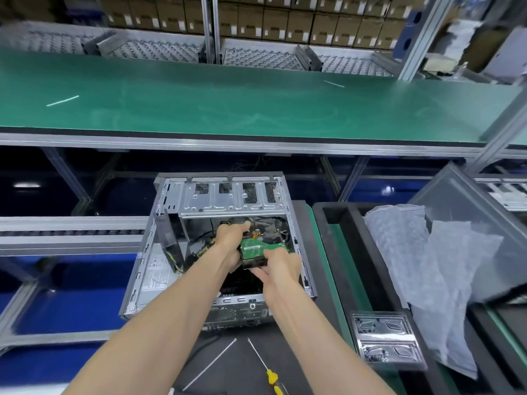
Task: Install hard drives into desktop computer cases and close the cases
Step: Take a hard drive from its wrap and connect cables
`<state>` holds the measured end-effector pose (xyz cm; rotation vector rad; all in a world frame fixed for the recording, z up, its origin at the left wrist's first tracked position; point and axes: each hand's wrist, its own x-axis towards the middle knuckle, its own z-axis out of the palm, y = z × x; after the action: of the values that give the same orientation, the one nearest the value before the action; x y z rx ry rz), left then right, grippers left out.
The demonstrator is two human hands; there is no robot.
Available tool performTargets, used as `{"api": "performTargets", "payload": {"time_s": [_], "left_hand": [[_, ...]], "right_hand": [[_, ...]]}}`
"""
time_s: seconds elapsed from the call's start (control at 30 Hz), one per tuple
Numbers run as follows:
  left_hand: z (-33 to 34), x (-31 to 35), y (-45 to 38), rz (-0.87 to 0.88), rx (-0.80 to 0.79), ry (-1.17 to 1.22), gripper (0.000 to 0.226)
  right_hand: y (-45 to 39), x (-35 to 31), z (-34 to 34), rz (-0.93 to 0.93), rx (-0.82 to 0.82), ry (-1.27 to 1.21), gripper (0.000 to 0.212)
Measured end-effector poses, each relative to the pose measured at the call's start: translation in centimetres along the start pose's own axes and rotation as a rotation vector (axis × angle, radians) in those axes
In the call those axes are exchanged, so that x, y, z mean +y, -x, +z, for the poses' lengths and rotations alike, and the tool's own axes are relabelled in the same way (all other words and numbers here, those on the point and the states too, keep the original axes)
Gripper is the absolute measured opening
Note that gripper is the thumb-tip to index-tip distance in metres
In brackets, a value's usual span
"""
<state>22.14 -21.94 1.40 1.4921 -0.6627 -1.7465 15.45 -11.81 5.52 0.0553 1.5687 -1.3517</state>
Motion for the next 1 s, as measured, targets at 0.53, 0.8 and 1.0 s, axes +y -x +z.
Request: {"api": "performTargets", "payload": {"time_s": [0.53, 0.8, 1.0], "left_hand": [[0.7, 0.3, -2.9, -0.158, -0.306, 0.199, 0.029], [0.0, -0.3, -3.6, -0.140, -0.359, 0.198, 0.026], [0.0, -0.2, -3.9, -0.146, -0.391, 0.179, 0.021]], "right_hand": [[-5.1, 0.4, 2.3, -0.019, 0.227, 0.027, 0.016], [-5.5, 1.6, 2.4, 0.020, 0.220, -0.013, 0.004], [-5.8, 2.0, 2.0, -0.003, 0.219, -0.028, 0.014]]}}
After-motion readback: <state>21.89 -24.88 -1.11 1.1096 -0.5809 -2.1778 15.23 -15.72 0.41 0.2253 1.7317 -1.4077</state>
